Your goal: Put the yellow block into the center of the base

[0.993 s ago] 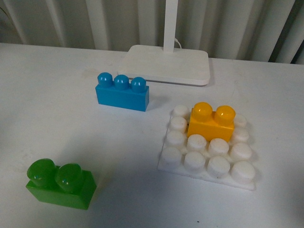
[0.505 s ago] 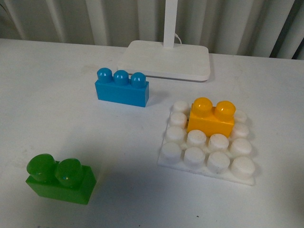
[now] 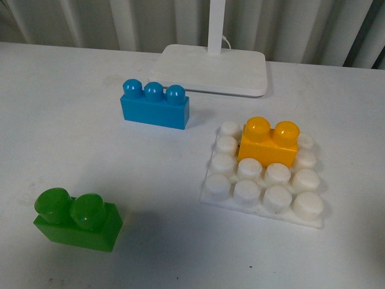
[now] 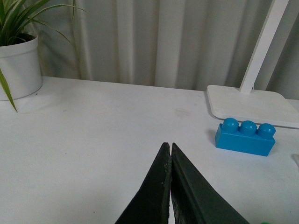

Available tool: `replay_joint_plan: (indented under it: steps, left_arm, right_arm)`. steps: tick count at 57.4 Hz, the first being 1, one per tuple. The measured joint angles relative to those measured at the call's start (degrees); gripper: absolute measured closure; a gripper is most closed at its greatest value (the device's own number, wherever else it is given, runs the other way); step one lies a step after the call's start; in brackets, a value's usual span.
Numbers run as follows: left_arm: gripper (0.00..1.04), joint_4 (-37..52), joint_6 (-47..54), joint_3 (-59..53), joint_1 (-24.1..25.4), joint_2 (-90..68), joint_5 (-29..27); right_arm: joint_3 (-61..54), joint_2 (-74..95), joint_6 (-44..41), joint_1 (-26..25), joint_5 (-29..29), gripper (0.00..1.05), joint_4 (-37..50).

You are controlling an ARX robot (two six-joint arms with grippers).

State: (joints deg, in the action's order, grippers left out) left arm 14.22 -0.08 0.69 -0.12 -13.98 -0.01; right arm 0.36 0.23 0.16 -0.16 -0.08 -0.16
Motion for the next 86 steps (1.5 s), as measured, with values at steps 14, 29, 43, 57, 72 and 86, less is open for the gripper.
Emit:
replay_joint_plan:
  steps: [14,29,43,57,72,86]
  left_arm:
    - [1.01,-3.69,0.00,0.00,0.00,3.67,0.00]
    - [1.01,-14.05,0.00,0.02,0.00,13.64,0.00]
    - [0.86,-14.10,-0.04,0.02,0.00,13.68,0.02]
    - [0.41,-14.10,-0.04,0.02,0.00,13.70,0.02]
    - [0.07,-14.10,-0.02,0.02,0.00,13.73,0.02]
    - [0.06,-14.10,-0.02,0.02,0.00,13.73,0.00]
  right_arm:
    - [0.00,0.00,0.00,0.00,0.02,0.09,0.02]
    - [0.00,0.00,0.00,0.00,0.00,0.09,0.02]
    - [0.00,0.00,-0.02,0.00,0.02,0.09,0.02]
    - [0.00,0.00,0.00,0.00,0.02,0.09,0.02]
    - [0.00,0.00,-0.02,0.00,0.02,0.09,0.02]
    - [0.00,0.00,0.00,0.00,0.02,0.09,0.02]
